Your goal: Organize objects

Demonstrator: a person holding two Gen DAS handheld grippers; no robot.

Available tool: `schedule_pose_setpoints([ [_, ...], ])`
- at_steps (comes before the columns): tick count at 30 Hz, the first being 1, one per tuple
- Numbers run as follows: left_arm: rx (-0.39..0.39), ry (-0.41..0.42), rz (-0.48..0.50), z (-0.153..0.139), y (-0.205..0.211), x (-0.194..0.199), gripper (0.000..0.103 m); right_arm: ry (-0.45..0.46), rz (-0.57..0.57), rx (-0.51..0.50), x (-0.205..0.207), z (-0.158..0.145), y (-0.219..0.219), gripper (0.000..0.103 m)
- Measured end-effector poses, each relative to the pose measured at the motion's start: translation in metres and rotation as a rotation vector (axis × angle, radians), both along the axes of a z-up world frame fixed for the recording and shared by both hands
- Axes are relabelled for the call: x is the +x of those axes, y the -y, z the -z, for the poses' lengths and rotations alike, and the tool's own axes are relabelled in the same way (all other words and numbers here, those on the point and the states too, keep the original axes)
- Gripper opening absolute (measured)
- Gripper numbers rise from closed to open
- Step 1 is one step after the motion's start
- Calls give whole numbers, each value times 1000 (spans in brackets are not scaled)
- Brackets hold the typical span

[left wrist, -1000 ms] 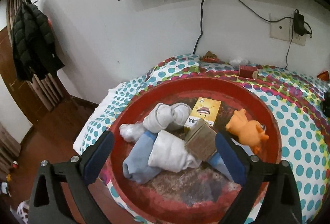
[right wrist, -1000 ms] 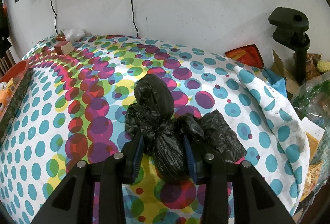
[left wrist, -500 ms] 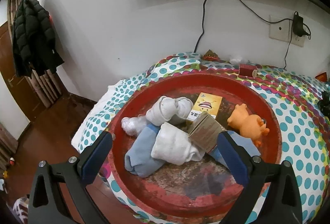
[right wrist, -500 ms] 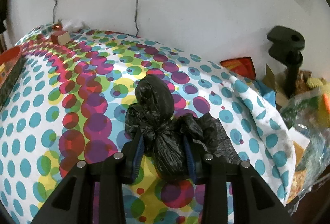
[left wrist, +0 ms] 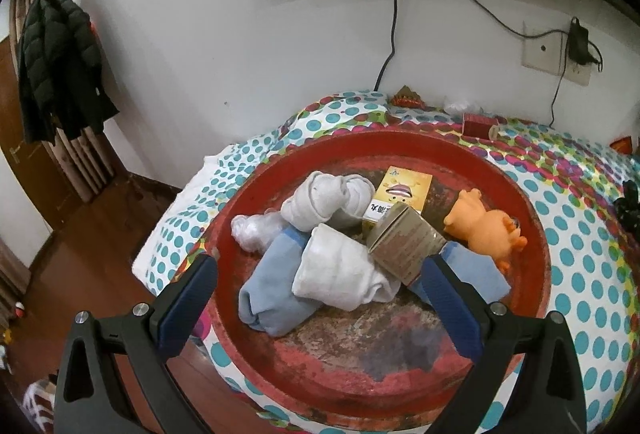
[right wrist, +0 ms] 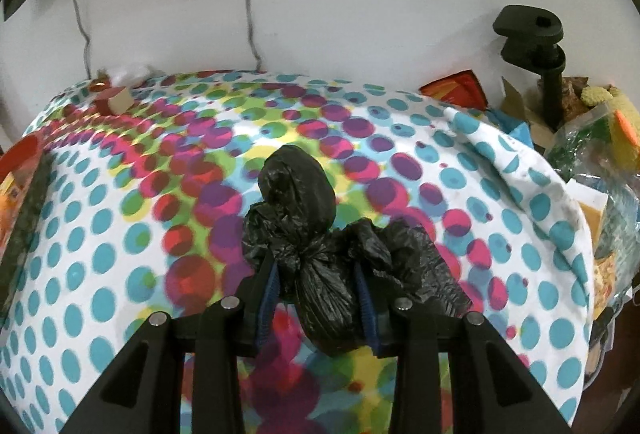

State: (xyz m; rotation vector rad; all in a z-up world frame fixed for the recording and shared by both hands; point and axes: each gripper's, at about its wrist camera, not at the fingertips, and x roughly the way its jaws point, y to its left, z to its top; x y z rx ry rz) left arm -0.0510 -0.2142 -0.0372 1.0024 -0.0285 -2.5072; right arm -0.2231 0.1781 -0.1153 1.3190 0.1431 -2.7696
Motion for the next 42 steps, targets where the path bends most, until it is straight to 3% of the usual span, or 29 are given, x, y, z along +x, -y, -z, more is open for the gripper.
schedule_pose_setpoints([
  [20, 19, -3, 33, -8, -6, 5, 103, 16, -149, -58, 43, -29, 70, 36],
  [42, 40, -4, -22, -12, 21, 12, 103, -27, -449, -132, 64, -90, 235, 36],
])
